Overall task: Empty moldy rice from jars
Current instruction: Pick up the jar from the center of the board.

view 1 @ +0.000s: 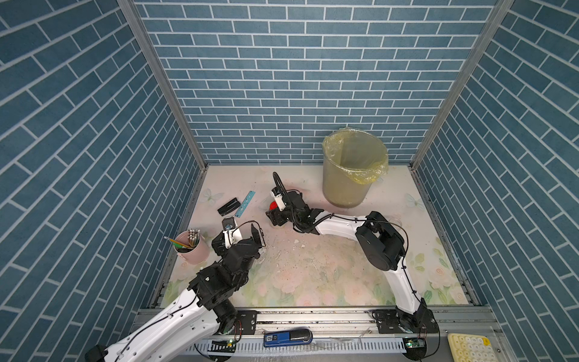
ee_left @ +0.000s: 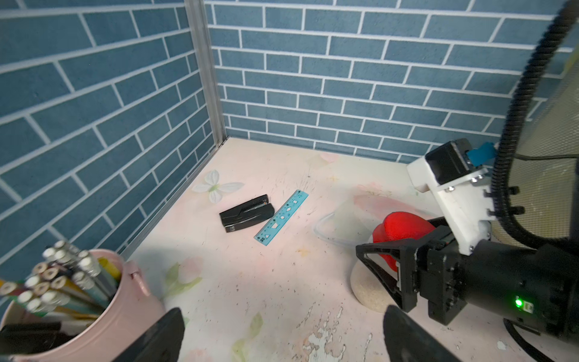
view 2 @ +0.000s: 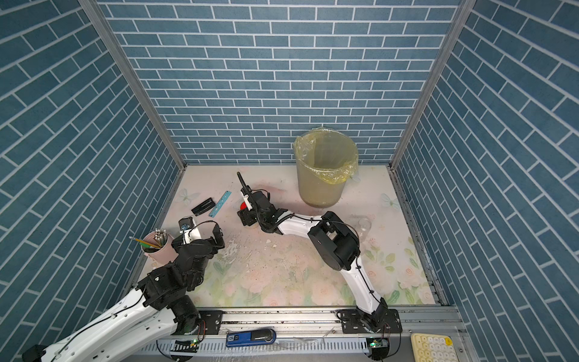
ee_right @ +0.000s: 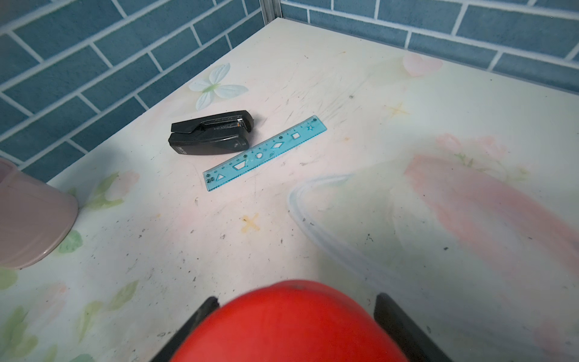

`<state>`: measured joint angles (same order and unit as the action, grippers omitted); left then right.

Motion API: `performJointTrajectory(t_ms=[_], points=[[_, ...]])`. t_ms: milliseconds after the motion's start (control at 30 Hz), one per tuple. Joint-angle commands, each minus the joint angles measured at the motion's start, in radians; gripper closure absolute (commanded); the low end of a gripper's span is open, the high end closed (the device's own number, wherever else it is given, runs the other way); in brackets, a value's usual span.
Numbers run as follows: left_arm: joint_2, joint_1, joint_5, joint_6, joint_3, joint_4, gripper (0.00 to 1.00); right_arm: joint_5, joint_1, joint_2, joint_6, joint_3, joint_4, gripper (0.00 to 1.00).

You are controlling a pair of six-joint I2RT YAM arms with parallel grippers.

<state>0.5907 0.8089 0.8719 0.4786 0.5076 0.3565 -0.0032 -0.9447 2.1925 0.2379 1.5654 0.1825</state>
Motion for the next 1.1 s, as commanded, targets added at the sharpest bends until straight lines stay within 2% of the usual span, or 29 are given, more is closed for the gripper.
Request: performJointTrajectory(t_ms=[0,67,200,300,400,467,633,1067], points=[[0.005,-0.004,-0.088,-0.126,-0.042,-0.182,0.01,-0.028,0.028,-0.115,0.052,0.018,-0.126,0.52],[0.019,-0.004,-0.142,-0.184,-0.062,-0.276,0.00,-0.075,0.049,-0.186,0.072,0.017,-0.201,0.53],[0.041,-0.004,-0.369,-0.327,-0.115,-0.496,0.00,-0.176,0.111,-0.296,0.113,0.055,-0.403,0.53],[0.130,-0.004,-0.479,-0.396,-0.088,-0.553,0.00,-0.238,0.157,-0.371,0.149,0.085,-0.520,0.53],[0.227,-0.002,-0.587,-0.441,-0.057,-0.627,0.00,-0.278,0.176,-0.397,0.136,0.184,-0.691,0.53],[0.295,-0.002,-0.637,-0.452,-0.031,-0.670,0.01,-0.313,0.179,-0.411,0.127,0.210,-0.732,0.53],[0.444,-0.001,-0.689,-0.485,0.057,-0.701,0.00,-0.395,0.188,-0.423,0.151,0.209,-0.726,0.53],[0.518,-0.007,-0.667,-0.509,0.087,-0.779,0.01,-0.452,0.188,-0.497,0.232,0.076,-0.571,0.54]])
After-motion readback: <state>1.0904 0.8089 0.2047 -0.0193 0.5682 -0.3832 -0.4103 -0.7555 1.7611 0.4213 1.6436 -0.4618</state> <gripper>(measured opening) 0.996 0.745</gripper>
